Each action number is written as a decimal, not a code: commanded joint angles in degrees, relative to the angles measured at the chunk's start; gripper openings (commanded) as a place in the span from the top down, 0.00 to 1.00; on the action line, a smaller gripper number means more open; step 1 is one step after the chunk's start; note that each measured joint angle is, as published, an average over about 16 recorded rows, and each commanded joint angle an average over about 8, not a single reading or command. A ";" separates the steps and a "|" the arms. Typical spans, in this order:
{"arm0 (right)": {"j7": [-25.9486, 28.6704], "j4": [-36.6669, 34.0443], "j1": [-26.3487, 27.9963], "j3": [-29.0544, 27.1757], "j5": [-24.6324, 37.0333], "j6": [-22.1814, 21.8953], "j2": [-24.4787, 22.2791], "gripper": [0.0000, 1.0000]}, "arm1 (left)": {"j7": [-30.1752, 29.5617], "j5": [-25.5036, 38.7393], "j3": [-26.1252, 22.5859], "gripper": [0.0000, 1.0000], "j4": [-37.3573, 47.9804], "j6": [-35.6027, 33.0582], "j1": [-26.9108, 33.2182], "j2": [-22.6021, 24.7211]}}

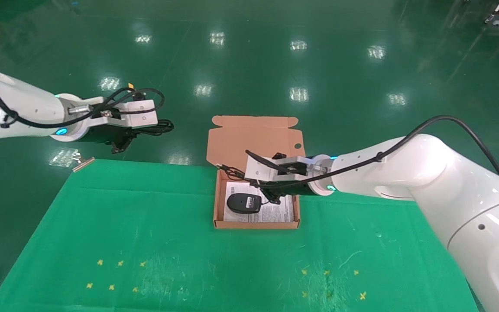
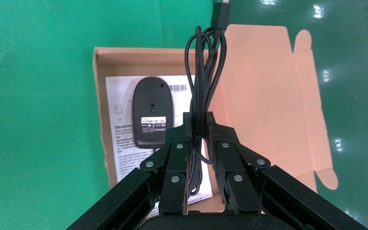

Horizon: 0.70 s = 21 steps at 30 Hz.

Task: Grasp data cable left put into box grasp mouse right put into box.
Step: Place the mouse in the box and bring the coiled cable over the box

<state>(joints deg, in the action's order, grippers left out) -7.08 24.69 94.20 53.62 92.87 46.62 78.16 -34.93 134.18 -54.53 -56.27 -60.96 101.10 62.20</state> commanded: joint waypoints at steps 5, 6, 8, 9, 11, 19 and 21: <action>-0.12 1.14 -0.23 0.37 -0.51 -0.31 -0.59 0.00 | 0.00 -0.01 -0.01 1.00 -0.04 0.00 -0.02 0.01; -0.09 1.51 -0.27 0.37 -0.59 -0.34 -0.82 0.00 | 0.02 -0.10 0.01 1.00 -0.08 0.03 -0.07 0.02; -0.07 2.43 -0.32 0.50 -0.86 -0.50 -1.27 0.00 | 0.13 -0.48 0.08 1.00 -0.22 0.06 -0.24 0.05; -0.01 2.85 -0.29 0.52 -0.95 -0.54 -1.48 0.00 | 0.24 -0.77 0.12 1.00 -0.32 0.08 -0.36 0.08; 0.10 3.65 -0.19 0.54 -1.12 -0.63 -1.93 0.00 | 0.57 -1.55 0.22 1.00 -0.58 0.16 -0.70 0.17; 0.92 7.11 0.66 -0.19 -1.84 -0.14 -5.99 0.00 | 3.29 -5.67 0.35 1.00 -2.50 2.06 -3.83 1.35; 1.46 8.70 0.87 -0.43 -1.89 0.13 -7.82 0.00 | 4.10 -6.60 0.29 1.00 -3.05 3.28 -5.14 2.02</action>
<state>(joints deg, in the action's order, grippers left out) -4.96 34.31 94.94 53.31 91.22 46.91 69.87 -30.94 127.79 -54.29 -59.13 -57.19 95.75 64.60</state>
